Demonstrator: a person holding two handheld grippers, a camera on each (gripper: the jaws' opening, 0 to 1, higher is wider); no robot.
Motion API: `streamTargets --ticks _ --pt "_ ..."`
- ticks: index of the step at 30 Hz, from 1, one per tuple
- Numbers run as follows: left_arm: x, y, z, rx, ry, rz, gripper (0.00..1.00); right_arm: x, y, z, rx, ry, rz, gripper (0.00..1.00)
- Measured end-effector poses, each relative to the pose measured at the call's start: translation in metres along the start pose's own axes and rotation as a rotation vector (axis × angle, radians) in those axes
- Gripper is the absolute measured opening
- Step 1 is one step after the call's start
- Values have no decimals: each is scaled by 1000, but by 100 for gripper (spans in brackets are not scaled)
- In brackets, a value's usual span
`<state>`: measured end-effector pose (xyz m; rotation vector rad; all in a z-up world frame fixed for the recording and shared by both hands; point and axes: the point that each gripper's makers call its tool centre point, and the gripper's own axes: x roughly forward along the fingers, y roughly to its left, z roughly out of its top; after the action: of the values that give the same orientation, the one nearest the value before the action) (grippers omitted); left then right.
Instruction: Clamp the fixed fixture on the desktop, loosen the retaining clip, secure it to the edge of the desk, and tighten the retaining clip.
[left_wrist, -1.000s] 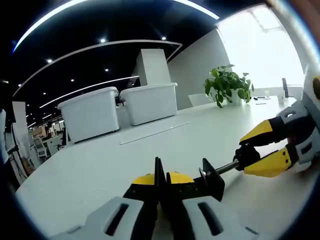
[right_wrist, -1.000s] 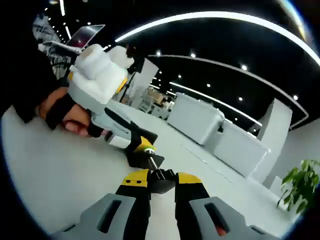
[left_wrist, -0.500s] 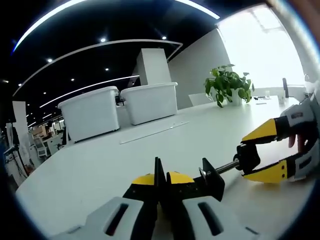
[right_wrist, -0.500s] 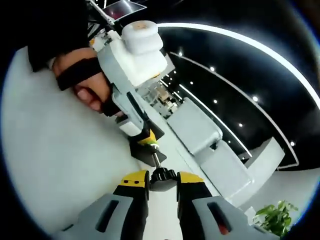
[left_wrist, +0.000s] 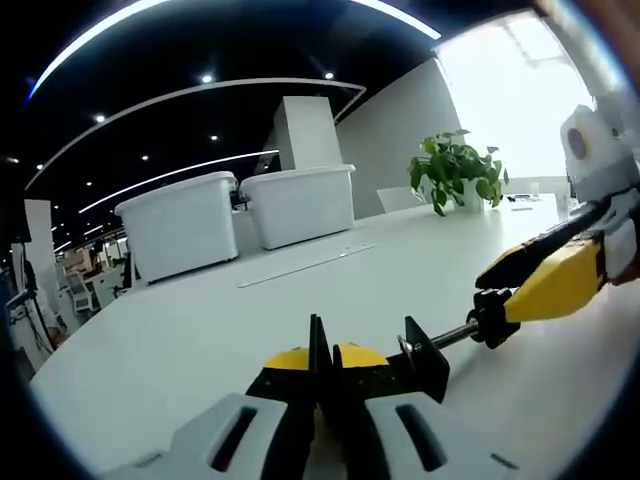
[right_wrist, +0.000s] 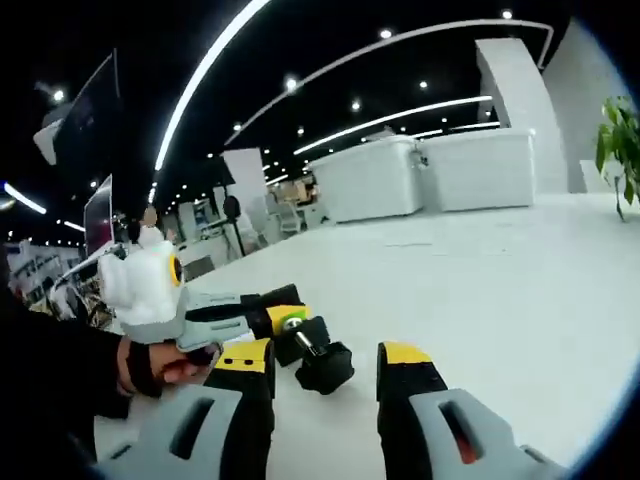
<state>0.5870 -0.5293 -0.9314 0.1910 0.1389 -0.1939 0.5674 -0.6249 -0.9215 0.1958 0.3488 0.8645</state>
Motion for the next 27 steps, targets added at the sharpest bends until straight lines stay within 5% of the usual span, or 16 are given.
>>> streamTargets --ticks 5,11,15,27 --pt "-1 0 -1 0 -1 -3 6 11 1 -11 170 17 40 23" --pt "-1 1 -1 -1 -1 -7 6 11 0 -11 196 16 21 22" --pt "-2 0 0 1 -1 -10 6 9 3 -8 55 -2 2 20" --pt "-2 0 2 2 -6 -8 6 -6 25 2 -605 -119 -92 19"
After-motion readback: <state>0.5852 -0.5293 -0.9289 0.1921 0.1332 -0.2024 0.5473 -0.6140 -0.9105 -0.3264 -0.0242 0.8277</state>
